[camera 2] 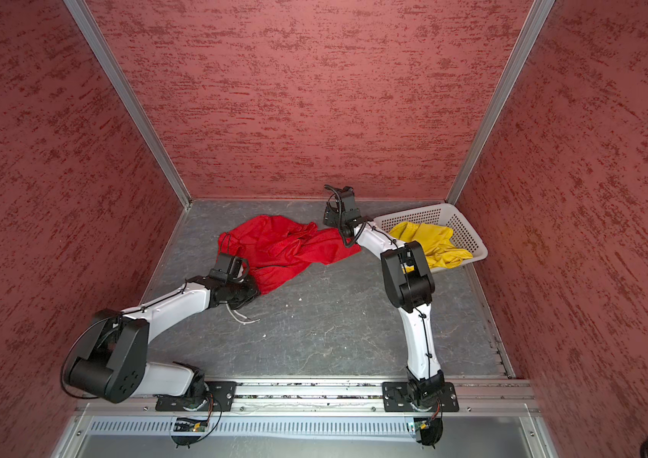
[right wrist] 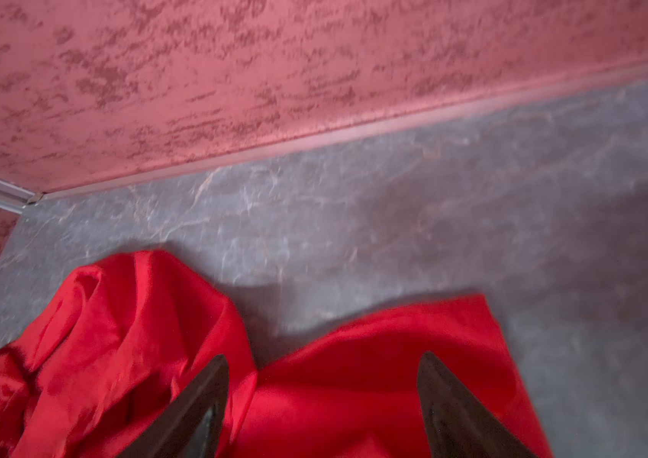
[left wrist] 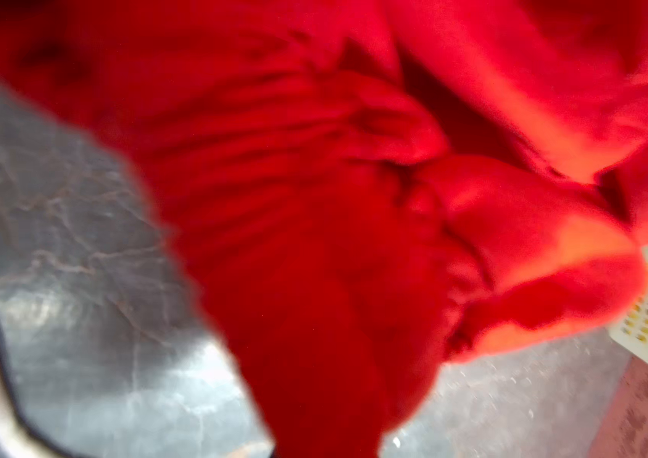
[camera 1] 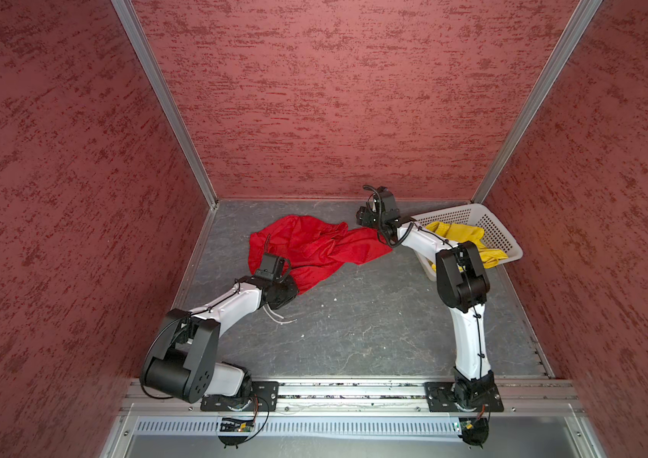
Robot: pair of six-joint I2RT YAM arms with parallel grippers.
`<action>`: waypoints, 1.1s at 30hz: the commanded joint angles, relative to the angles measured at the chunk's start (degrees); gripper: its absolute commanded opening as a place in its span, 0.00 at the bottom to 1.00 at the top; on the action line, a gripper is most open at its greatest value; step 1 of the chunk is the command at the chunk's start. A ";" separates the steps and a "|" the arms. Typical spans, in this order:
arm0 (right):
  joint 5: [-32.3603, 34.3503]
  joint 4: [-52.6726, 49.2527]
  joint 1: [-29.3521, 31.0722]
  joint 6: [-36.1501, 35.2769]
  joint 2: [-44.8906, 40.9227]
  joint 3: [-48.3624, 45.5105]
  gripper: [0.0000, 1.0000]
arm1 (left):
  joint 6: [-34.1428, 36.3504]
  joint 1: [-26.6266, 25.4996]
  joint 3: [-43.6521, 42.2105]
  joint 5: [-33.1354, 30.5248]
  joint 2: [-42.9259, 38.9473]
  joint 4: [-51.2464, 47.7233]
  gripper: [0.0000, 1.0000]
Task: Fold and stack the shorts
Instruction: 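Lift the red shorts high with both grippers, spreading them apart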
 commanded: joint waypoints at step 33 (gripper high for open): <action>15.31 6.33 21.91 2.77 -54.89 -63.62 0.93 | 4.15 4.27 52.25 13.40 -8.44 -24.41 0.00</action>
